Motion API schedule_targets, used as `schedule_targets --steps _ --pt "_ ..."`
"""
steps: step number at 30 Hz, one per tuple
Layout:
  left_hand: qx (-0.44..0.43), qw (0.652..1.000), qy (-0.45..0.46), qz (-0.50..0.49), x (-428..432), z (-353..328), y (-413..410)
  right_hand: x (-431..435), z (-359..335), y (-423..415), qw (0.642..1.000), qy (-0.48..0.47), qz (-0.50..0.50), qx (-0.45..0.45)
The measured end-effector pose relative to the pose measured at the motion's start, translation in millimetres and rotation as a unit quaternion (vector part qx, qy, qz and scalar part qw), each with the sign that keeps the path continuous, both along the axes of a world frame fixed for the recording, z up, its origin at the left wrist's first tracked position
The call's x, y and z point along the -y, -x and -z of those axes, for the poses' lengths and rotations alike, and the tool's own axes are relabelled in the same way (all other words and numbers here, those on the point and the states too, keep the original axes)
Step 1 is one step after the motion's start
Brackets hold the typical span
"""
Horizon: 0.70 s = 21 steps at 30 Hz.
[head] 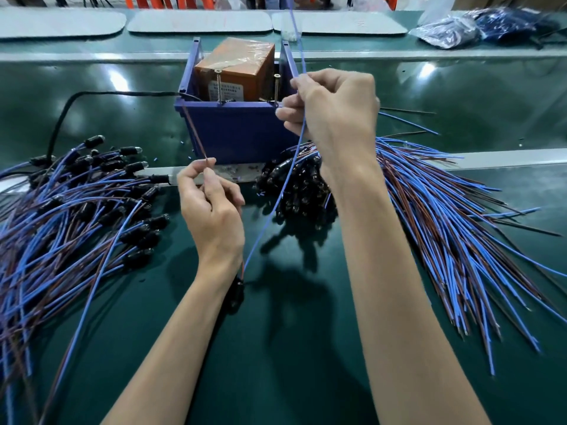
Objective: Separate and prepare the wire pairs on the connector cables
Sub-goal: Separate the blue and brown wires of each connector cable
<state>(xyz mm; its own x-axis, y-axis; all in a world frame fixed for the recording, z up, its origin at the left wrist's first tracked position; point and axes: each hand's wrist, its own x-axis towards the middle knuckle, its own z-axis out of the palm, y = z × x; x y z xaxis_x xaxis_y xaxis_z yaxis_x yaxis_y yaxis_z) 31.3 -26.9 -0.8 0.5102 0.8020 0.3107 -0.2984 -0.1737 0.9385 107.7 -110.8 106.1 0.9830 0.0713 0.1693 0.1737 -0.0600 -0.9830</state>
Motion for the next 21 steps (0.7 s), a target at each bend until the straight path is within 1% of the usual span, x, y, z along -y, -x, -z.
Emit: schedule_targets --steps 4,8,13,17,21 --pt "-0.015 1.0 0.014 -0.023 -0.5 -0.2 -0.7 12.0 3.3 -7.6 0.994 0.102 0.019 0.037" --pt "-0.032 0.999 0.013 -0.027 -2.1 -1.2 -0.9 18.4 6.2 -12.4 0.983 0.18 0.007 0.034" --pt "-0.054 0.998 -0.004 -0.011 0.1 0.6 -1.2 20.4 7.2 -15.6 0.967 0.25 -0.02 0.03" --pt "-0.044 0.999 0.003 -0.013 -2.3 1.7 -2.1 19.5 8.1 -16.3 0.963 0.263 -0.048 0.012" --pt "-0.025 1.0 0.003 -0.017 -2.1 1.8 -2.3 18.3 9.0 -18.0 0.961 0.27 -0.054 -0.001"
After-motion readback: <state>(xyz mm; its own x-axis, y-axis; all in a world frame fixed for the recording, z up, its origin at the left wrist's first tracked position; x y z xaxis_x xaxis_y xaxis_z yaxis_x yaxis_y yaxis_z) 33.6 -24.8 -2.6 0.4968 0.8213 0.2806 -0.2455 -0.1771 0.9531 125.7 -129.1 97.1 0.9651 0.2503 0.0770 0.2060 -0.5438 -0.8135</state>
